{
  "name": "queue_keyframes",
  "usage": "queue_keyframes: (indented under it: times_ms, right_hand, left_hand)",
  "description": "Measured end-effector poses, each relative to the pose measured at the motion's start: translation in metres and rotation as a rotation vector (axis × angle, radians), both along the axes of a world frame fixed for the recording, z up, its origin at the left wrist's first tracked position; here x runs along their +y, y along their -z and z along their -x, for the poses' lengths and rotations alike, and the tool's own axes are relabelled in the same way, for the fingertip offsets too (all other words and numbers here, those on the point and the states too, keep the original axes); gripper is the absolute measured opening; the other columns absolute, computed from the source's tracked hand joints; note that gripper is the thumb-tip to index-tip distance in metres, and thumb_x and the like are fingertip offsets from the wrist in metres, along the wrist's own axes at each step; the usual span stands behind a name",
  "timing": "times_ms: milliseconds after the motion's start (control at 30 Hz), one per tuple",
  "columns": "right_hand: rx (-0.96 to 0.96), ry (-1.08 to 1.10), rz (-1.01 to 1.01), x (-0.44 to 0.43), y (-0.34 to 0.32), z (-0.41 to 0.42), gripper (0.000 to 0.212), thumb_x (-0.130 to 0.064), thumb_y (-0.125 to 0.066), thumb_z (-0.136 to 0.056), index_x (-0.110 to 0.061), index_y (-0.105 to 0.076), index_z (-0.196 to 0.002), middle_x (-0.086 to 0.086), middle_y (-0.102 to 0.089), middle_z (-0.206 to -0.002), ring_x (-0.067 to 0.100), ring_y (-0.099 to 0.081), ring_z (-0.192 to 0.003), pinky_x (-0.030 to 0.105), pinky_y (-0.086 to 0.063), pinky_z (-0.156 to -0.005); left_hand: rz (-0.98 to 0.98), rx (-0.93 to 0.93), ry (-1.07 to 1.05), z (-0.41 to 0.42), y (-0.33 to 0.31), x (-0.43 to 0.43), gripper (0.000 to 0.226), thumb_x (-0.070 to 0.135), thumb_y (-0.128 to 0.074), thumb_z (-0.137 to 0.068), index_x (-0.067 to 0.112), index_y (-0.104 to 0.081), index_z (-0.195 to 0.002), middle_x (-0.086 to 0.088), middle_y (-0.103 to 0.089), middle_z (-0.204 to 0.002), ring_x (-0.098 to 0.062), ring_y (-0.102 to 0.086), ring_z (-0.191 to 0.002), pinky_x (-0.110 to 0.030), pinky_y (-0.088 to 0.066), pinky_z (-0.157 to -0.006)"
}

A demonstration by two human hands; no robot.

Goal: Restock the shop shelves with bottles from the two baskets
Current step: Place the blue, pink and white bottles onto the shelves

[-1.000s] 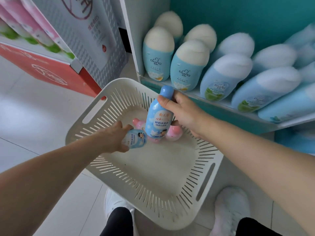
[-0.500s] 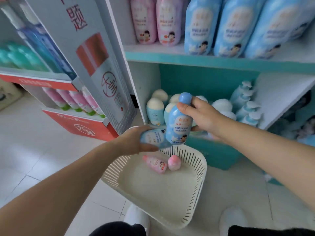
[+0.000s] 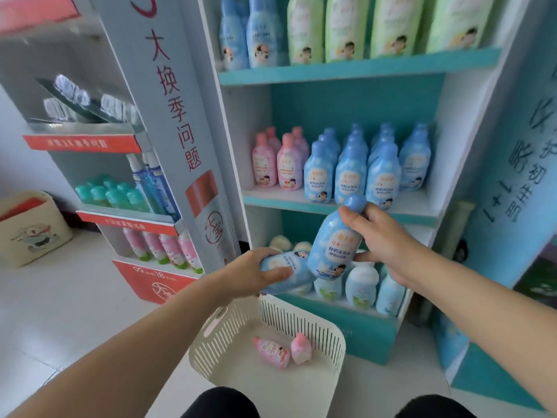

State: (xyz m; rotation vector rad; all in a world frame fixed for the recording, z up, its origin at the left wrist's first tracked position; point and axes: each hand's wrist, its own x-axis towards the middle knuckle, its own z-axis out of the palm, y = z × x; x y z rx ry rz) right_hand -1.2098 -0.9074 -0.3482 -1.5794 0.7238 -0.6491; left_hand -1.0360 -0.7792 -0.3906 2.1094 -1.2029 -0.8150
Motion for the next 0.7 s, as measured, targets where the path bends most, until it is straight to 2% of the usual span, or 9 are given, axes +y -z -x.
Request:
queue_keyframes:
  times_ms: [100, 133, 233, 333, 467, 567, 633, 700]
  right_hand:
    - [-0.02, 0.032, 0.019, 0.004, -0.02, 0.015, 0.008, -0.036, -0.05, -0.094, -0.03, -0.054, -0.096, -0.01, -0.061, -0.103, 0.008, -0.058, -0.094, 0.051, -0.052, -0.088]
    - [-0.022, 0.045, 0.027, 0.004, -0.025, 0.02, 0.009, -0.037, -0.05, -0.094, -0.03, -0.055, -0.097, -0.008, -0.062, -0.105, 0.011, -0.059, -0.096, 0.052, -0.051, -0.088]
    - [-0.029, 0.091, 0.047, 0.005, -0.039, 0.032, 0.017, -0.035, -0.052, -0.093, -0.027, -0.054, -0.108, -0.004, -0.061, -0.11, 0.016, -0.059, -0.103, 0.054, -0.051, -0.088]
    - [0.012, 0.147, 0.133, -0.002, -0.053, 0.043, 0.02, -0.033, -0.055, -0.092, -0.025, -0.05, -0.11, -0.002, -0.058, -0.111, 0.019, -0.057, -0.106, 0.051, -0.05, -0.092]
    - [0.147, 0.185, 0.298, -0.018, -0.076, 0.057, 0.023, -0.032, -0.057, -0.091, -0.014, -0.049, -0.103, 0.006, -0.06, -0.109, 0.025, -0.058, -0.102, 0.048, -0.049, -0.091]
    - [0.268, 0.178, 0.444, -0.03, -0.09, 0.063, 0.024, -0.031, -0.06, -0.088, -0.011, -0.051, -0.097, 0.008, -0.058, -0.103, 0.027, -0.057, -0.098, 0.038, -0.048, -0.082]
    - [0.413, 0.159, 0.599, -0.039, -0.099, 0.063, 0.029, -0.03, -0.065, -0.085, -0.007, -0.052, -0.094, 0.01, -0.056, -0.101, 0.03, -0.056, -0.097, 0.034, -0.045, -0.076]
    - [0.566, 0.156, 0.745, -0.048, -0.108, 0.061, 0.034, -0.034, -0.068, -0.082, -0.008, -0.055, -0.1, 0.006, -0.053, -0.104, 0.026, -0.056, -0.094, 0.032, -0.044, -0.076]
  left_hand:
    - [0.042, -0.042, -0.089, 0.007, -0.026, -0.001, 0.043, 0.035, -0.076, -0.073, 0.025, -0.054, -0.108, -0.001, -0.063, -0.095, -0.016, -0.066, -0.074, -0.027, -0.059, -0.062]
    - [0.05, -0.11, -0.102, 0.007, -0.035, -0.002, 0.048, 0.037, -0.08, -0.067, 0.025, -0.056, -0.107, 0.001, -0.063, -0.095, -0.017, -0.067, -0.077, -0.031, -0.059, -0.067]
    - [0.066, -0.356, -0.122, 0.013, -0.064, -0.002, 0.057, 0.042, -0.084, -0.057, 0.026, -0.06, -0.106, 0.009, -0.06, -0.089, -0.011, -0.061, -0.079, -0.027, -0.054, -0.073]
    - [0.11, -0.428, -0.113, 0.02, -0.086, -0.004, 0.058, 0.041, -0.085, -0.055, 0.03, -0.06, -0.107, 0.01, -0.062, -0.091, -0.012, -0.062, -0.081, -0.029, -0.055, -0.076]
    - [0.184, -0.361, -0.09, 0.025, -0.108, -0.011, 0.057, 0.037, -0.086, -0.057, 0.03, -0.06, -0.107, 0.005, -0.063, -0.098, -0.013, -0.063, -0.085, -0.031, -0.055, -0.083]
    - [0.23, -0.287, -0.021, 0.03, -0.119, -0.016, 0.053, 0.029, -0.085, -0.06, 0.032, -0.058, -0.105, 0.006, -0.063, -0.1, -0.011, -0.064, -0.083, -0.026, -0.055, -0.079]
    - [0.235, -0.264, 0.018, 0.032, -0.123, -0.021, 0.05, 0.026, -0.084, -0.063, 0.034, -0.057, -0.104, 0.008, -0.062, -0.099, -0.01, -0.064, -0.084, -0.026, -0.057, -0.077]
    - [0.248, -0.275, 0.053, 0.034, -0.126, -0.028, 0.048, 0.025, -0.082, -0.066, 0.034, -0.055, -0.105, 0.009, -0.06, -0.099, -0.008, -0.063, -0.083, -0.019, -0.055, -0.071]
